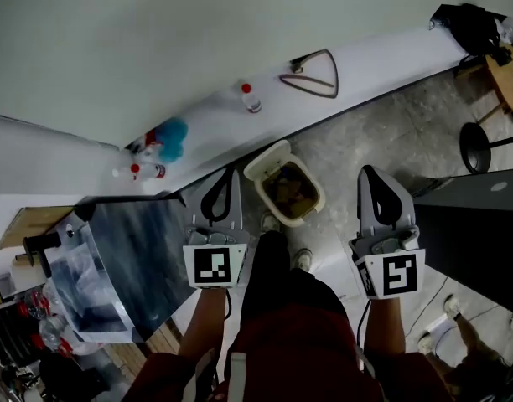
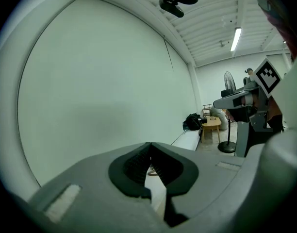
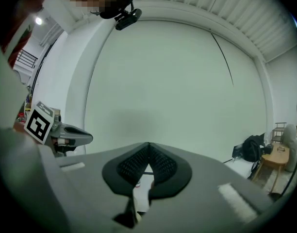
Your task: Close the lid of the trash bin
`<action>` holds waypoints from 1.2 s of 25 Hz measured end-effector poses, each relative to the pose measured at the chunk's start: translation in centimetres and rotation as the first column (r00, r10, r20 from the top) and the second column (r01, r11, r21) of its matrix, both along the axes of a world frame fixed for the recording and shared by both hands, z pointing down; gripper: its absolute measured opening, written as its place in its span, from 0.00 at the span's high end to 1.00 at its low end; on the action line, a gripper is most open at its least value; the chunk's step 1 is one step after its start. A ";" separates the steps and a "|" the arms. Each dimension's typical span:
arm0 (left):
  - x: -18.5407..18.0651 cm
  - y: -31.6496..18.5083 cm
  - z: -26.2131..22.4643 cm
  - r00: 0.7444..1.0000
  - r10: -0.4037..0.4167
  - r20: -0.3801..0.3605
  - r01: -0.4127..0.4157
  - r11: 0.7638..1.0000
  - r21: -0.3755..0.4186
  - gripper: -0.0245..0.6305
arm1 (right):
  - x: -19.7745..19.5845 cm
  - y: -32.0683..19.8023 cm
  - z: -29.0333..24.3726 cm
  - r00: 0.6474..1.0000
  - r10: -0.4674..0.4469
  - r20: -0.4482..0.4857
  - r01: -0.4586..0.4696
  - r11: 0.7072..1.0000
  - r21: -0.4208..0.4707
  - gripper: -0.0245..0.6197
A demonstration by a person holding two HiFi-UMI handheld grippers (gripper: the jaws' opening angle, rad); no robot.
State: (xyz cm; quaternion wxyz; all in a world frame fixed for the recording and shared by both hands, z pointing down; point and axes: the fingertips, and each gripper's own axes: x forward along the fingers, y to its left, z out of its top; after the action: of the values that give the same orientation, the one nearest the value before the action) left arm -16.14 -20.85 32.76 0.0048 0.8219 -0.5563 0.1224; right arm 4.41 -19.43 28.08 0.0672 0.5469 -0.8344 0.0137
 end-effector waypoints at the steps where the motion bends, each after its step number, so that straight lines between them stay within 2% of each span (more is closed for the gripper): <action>1: 0.0 -0.6 0.9 1.000 0.006 0.000 -0.006 1.000 -0.009 0.97 | -0.5 -0.6 0.7 1.000 -0.008 -0.001 0.007 1.000 -0.016 0.96; 7: -0.4 -3.4 7.3 0.998 0.050 0.023 -0.047 0.994 -0.098 0.97 | -2.7 -3.1 5.2 1.000 -0.016 -0.017 0.014 0.996 -0.093 0.96; 16: 0.3 -4.5 17.9 0.990 0.134 0.046 -0.118 0.957 -0.264 0.91 | -4.1 -4.8 12.7 1.000 -0.012 -0.023 0.007 0.975 -0.222 0.96; 26: 1.3 -4.9 27.4 0.972 0.229 0.050 -0.187 0.888 -0.420 0.69 | -5.7 -5.8 18.4 0.999 -0.023 -0.047 0.007 0.948 -0.320 0.96; 30: 1.4 -4.8 30.6 0.965 0.258 0.053 -0.203 0.856 -0.475 0.65 | -5.6 -5.8 19.6 0.998 -0.018 -0.058 -0.003 0.940 -0.341 0.96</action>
State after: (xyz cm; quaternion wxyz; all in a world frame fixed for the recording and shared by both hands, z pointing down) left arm -14.73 -25.60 63.37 0.1553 0.8488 -0.4074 0.2991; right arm -1.23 -25.25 47.69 0.1860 0.5240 -0.8191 0.1413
